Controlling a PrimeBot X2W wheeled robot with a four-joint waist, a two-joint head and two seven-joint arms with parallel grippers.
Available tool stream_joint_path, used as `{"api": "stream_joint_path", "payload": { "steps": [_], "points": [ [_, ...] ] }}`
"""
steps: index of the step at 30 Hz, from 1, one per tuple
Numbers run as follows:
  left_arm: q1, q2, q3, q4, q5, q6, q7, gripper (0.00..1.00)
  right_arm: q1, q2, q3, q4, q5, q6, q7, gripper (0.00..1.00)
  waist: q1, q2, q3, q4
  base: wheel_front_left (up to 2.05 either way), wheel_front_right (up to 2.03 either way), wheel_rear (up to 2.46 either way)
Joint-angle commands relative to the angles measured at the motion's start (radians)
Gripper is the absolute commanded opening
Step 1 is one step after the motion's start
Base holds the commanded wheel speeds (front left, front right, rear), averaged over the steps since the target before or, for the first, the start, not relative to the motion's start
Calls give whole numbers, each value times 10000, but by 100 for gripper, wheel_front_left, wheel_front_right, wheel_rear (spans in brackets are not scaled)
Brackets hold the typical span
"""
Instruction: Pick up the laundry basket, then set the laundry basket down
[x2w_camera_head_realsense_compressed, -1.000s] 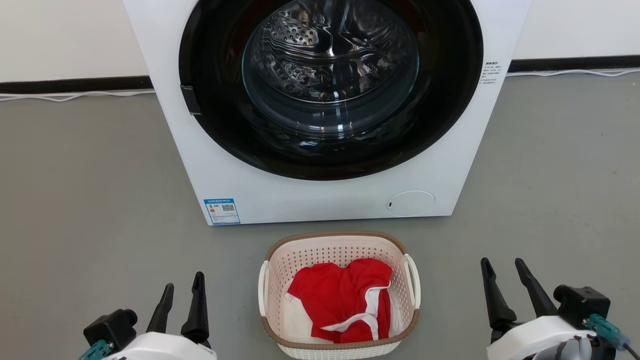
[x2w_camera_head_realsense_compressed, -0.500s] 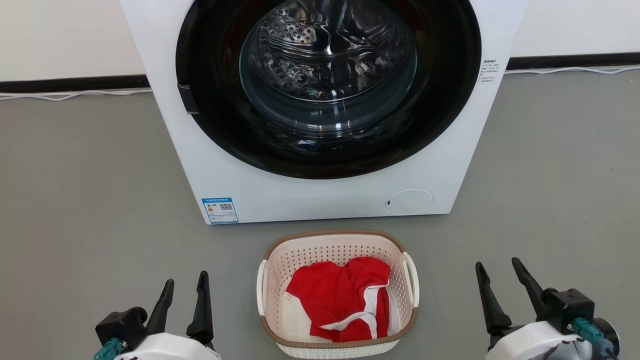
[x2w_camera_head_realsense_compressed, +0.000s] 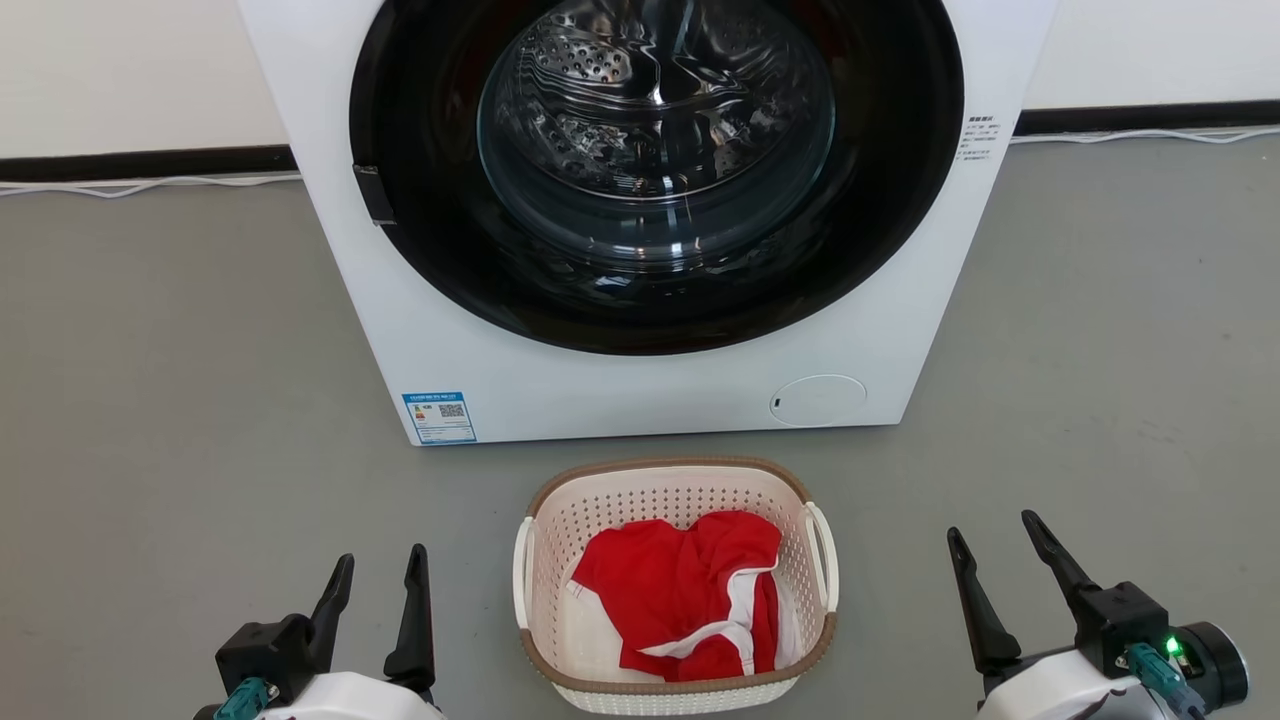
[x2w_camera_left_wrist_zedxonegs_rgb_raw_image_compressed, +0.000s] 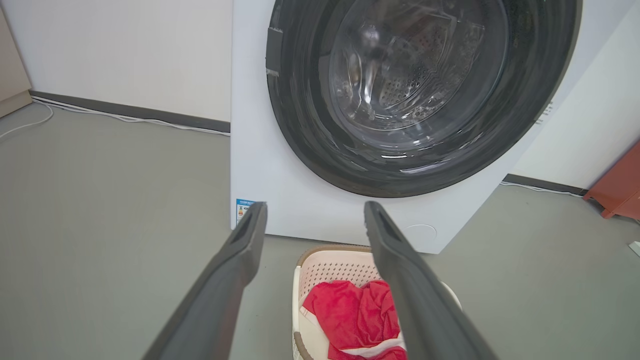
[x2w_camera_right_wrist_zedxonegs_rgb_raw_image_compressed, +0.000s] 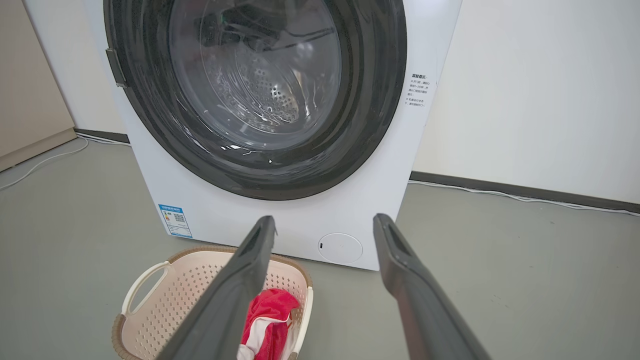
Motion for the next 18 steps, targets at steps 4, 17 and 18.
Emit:
{"api": "stream_joint_path", "payload": {
  "steps": [4,17,18],
  "points": [
    [-258,104,283,-215,60,98,-93,100,-332,-119,215,-199,13,65,-137,100,0,0,39,11,0,0,0],
    [-330,104,235,-201,9,105,-93,100,-448,-143,229,-191,42,65,-137,100,0,0,311,-35,0,0,0],
    [-370,104,217,-203,1,96,-93,100,-492,-142,249,-176,67,65,-137,100,0,0,402,-50,0,0,0]
  ]
}}
